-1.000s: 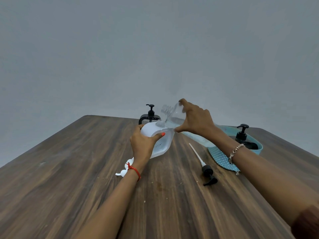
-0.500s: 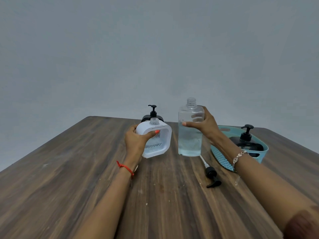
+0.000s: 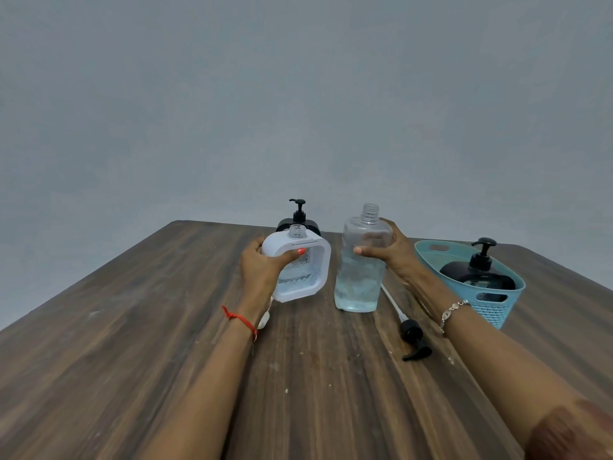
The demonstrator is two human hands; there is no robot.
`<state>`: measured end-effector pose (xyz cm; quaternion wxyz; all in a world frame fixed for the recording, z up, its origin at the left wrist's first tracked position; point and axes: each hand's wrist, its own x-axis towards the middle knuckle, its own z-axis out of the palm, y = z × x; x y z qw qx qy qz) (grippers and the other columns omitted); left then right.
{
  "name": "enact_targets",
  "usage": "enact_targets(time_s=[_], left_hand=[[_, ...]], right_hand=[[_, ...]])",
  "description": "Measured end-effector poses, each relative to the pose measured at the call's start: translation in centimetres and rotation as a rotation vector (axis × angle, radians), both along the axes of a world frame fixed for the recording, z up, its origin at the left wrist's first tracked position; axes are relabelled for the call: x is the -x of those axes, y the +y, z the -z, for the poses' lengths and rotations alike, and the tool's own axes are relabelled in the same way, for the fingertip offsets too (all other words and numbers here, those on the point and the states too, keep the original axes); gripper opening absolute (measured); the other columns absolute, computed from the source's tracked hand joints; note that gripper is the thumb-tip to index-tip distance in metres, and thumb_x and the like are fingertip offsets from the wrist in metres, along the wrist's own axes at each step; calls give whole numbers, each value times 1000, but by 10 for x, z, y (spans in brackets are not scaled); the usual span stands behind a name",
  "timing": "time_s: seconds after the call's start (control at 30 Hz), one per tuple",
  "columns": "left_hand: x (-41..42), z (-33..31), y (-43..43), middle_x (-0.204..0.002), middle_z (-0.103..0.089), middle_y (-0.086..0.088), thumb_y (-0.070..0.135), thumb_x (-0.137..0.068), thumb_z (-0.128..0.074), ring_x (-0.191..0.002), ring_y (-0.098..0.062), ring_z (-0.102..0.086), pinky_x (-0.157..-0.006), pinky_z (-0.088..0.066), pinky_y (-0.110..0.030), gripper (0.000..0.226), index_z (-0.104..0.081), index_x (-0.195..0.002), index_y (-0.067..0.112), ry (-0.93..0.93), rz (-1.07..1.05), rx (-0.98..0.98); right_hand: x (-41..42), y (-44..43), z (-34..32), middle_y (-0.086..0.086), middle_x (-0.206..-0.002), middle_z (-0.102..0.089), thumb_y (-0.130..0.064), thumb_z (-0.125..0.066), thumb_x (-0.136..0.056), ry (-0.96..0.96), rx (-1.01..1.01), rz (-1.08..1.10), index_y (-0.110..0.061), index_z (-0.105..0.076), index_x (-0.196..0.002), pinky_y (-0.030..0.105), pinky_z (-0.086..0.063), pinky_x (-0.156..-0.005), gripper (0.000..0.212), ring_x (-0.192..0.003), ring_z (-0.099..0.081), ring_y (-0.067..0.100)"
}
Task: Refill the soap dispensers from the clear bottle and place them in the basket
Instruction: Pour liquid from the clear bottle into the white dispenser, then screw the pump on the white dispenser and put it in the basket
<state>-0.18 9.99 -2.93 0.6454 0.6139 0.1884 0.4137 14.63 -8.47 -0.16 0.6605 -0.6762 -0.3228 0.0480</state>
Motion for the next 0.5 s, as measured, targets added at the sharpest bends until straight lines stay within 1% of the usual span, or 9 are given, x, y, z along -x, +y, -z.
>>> enact_targets(time_s=[0.1,0.17,0.2,0.23,0.3,0.33,0.37,0.43,0.5], left_hand=[[1,1,1,-95,-69,-7,23,-53,-90,-86,-26,-68,-75,-58,-48,50,-63,-94,16,-2,-5,7],[2,-1,1,-96,-69,-6,24,-52,-89,-86,-26,-68,-75,-58,-47,49,-62,-93,18,-2,-7,7],[2,-1,2,-96,-69,-7,25,-52,-89,-86,-26,-68,-75,-58,-47,49,-62,-93,17,-4,-11,8],[3,-2,3,-97,-69,-8,25,-53,-89,-86,-26,-68,-74,-58,-46,49,-62,-93,16,-9,-18,9],[7,-5,7,-98,-69,-10,21,-57,-88,-83,-24,-67,-71,-58,-39,50,-62,-98,11,-18,-46,11],[9,-6,10,-99,-68,-10,20,-58,-88,-83,-24,-66,-68,-58,-35,50,-61,-100,9,-22,-63,12],[10,-7,14,-99,-68,-10,20,-58,-87,-83,-23,-66,-67,-57,-33,51,-62,-101,8,-27,-82,11],[14,-8,21,-99,-68,-9,20,-58,-87,-84,-23,-66,-66,-56,-30,53,-63,-103,7,-45,-115,7],[17,-7,27,-99,-68,-9,20,-58,-87,-83,-22,-65,-63,-54,-25,54,-63,-105,6,-63,-141,2]], right_hand=[[-4,-2,-5,10,-126,-58,-24,-93,-42,24,65,-75,-18,-41,-134,40,-52,-93,106,-113,-60,26],[5,-1,-10,7,-138,-46,-29,-91,-48,16,81,7,-23,-26,-142,40,-45,-101,114,-120,-52,22],[12,1,-13,4,-140,-40,-31,-87,-56,-44,63,122,-25,-23,-143,35,-42,-102,108,-123,-46,17],[23,2,-14,0,-138,-38,-31,-82,-65,-152,18,257,-23,-27,-140,28,-39,-101,94,-123,-41,12],[46,6,-12,-3,-122,-44,-19,-75,-76,-504,-100,446,-14,-44,-125,21,-38,-95,58,-114,-41,6],[57,10,-10,-2,-111,-48,-9,-70,-76,-703,-114,464,-9,-52,-112,23,-40,-91,40,-106,-43,6],[69,15,-6,1,-99,-53,2,-65,-74,-871,-92,416,-5,-58,-98,26,-41,-87,27,-97,-46,7],[85,27,10,12,-85,-62,13,-58,-70,-1051,100,143,0,-63,-84,27,-44,-80,20,-86,-51,13],[98,39,28,15,-99,-65,10,-55,-74,-1064,440,-147,-1,-64,-96,24,-48,-85,26,-94,-55,18]])
